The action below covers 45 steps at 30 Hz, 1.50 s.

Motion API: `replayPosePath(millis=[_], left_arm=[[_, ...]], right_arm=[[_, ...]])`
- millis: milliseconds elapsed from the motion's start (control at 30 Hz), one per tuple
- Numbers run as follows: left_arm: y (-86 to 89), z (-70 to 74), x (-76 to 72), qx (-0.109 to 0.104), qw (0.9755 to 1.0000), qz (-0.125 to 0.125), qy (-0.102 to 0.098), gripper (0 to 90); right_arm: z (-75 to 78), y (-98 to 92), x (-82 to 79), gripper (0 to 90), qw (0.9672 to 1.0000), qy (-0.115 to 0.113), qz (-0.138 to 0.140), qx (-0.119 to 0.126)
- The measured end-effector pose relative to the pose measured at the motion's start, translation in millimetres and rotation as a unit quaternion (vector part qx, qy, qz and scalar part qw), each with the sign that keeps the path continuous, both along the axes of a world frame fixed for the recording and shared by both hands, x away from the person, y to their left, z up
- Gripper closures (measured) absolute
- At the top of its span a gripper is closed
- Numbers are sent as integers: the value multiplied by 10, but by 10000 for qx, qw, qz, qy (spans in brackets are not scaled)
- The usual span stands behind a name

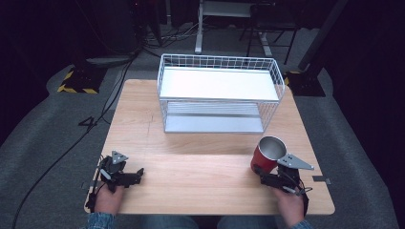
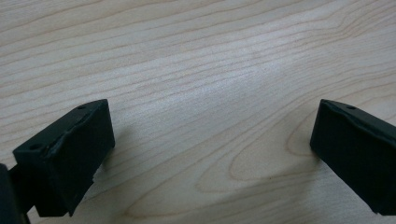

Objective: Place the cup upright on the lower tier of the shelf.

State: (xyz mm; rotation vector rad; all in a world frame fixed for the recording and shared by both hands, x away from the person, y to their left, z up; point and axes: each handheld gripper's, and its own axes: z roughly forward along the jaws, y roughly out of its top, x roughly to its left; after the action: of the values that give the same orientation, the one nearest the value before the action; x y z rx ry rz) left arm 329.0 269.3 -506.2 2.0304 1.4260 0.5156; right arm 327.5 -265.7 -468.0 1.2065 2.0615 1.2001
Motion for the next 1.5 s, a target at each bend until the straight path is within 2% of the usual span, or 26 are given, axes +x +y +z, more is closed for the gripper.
replayPosePath(millis=[167, 333, 600, 1133, 1500], left_arm=[[0, 0, 0, 0, 10000, 1, -1, 3], [0, 0, 0, -2, 10000, 0, 0, 3], [0, 0, 0, 0, 10000, 1, 0, 3], [4, -2, -3, -12, 10000, -7, -6, 6], [-2, -1, -16, 20, 10000, 71, -15, 3]], right_arm=[[57, 37, 62, 180, 10000, 10, 74, 30], [143, 151, 204, 179, 9997, 56, 218, 90], [199, 286, 379, 180, 9993, 115, 339, 100], [190, 634, 771, 179, 9981, 160, 586, -66], [161, 780, 990, 179, 9983, 217, 532, -61]])
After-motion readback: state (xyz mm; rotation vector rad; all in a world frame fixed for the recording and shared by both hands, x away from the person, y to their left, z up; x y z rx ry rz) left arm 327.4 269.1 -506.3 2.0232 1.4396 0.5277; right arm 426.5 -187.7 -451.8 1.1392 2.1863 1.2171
